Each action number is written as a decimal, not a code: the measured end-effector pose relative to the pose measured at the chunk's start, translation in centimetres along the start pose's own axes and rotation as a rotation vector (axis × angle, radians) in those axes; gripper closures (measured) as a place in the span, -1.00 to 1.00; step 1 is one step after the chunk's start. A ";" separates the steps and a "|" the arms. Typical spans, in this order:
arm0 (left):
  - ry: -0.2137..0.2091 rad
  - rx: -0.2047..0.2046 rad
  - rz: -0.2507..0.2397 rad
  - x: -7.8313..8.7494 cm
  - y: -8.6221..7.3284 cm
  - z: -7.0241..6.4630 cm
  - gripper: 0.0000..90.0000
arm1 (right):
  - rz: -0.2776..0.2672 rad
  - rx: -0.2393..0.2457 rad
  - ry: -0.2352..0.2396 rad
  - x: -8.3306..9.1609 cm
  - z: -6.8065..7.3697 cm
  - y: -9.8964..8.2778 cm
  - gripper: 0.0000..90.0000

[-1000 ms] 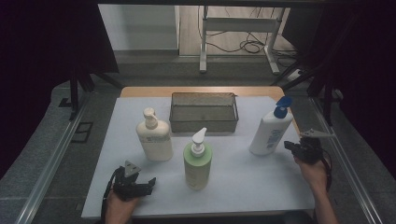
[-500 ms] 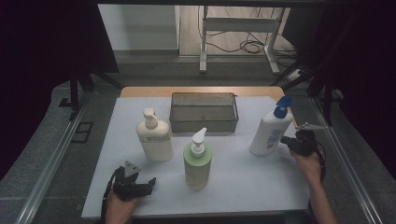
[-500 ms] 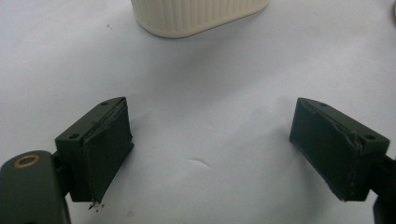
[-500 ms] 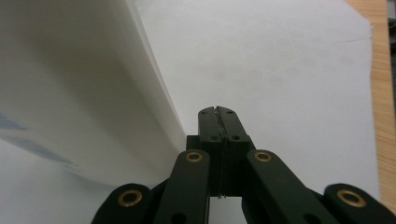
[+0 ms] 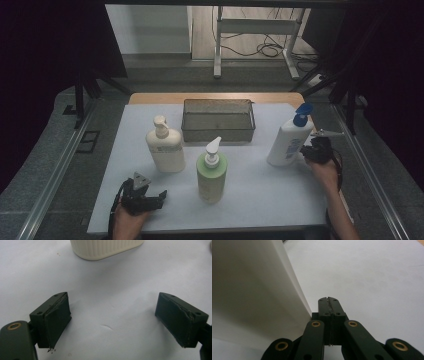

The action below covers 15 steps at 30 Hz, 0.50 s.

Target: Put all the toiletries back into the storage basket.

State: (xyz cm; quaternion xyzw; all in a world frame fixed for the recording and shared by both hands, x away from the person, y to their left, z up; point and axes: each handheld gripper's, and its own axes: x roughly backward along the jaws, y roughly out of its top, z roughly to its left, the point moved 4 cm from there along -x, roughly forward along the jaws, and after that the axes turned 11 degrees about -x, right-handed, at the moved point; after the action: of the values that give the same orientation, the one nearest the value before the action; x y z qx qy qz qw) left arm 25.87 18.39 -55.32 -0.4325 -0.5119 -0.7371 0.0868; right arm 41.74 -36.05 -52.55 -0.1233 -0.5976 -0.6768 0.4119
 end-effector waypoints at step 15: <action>0.000 0.000 0.000 0.0 0.0 0.0 -0.72 | 0.016 -0.008 0.043 0.0 -0.3 -0.8 0.98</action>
State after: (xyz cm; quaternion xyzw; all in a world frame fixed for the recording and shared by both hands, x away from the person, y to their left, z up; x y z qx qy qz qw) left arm 25.87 18.39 -55.32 -0.4328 -0.5119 -0.7370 0.0868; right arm 41.28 -36.33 -53.16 -0.1152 -0.5847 -0.6784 0.4297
